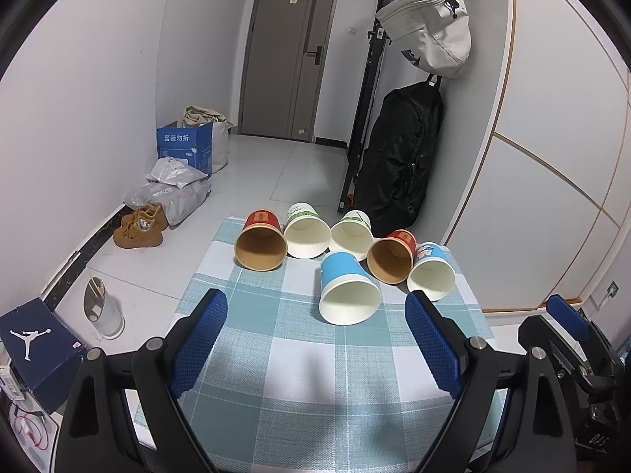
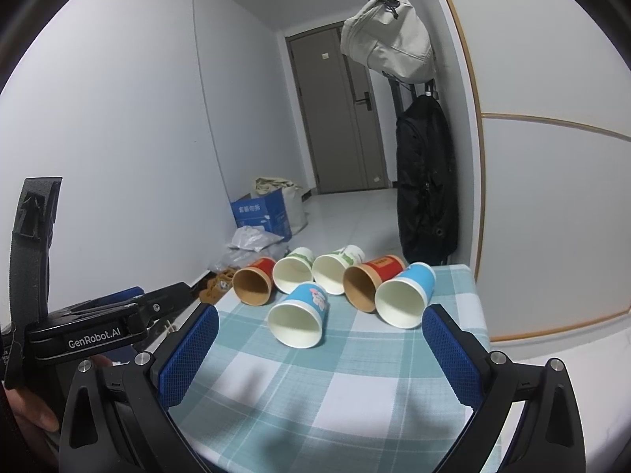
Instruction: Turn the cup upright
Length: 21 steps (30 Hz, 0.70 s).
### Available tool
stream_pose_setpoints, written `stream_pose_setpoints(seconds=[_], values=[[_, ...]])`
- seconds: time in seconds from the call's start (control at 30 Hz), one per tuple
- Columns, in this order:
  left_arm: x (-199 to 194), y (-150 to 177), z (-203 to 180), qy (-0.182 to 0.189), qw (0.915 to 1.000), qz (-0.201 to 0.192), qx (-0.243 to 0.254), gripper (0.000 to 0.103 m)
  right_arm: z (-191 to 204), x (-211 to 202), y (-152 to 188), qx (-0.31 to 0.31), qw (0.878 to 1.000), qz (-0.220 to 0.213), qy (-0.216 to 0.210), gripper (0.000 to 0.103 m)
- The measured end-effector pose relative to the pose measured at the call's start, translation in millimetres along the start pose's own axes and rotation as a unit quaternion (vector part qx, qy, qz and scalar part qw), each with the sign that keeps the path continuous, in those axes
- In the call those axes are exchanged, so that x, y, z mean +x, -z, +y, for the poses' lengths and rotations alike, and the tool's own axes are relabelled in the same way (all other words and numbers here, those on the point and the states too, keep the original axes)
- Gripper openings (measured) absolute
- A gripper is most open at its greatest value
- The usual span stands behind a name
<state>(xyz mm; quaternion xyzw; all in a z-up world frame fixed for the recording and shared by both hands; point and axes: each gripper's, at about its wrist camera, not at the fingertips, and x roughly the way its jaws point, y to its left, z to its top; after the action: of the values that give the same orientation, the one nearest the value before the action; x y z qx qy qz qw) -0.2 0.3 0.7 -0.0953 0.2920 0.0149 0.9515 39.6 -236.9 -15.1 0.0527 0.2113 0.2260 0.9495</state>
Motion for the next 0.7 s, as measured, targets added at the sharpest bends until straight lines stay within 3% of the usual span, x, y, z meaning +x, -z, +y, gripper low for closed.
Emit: stream_pose_setpoints(seconds=[0.7], values=[[-1.5,-0.2,1.5,0.004,1.0000,0.001,-0.001,0.089,-0.6,0.7,-0.7,0.003,1.000,0.000,0.000,0.103]])
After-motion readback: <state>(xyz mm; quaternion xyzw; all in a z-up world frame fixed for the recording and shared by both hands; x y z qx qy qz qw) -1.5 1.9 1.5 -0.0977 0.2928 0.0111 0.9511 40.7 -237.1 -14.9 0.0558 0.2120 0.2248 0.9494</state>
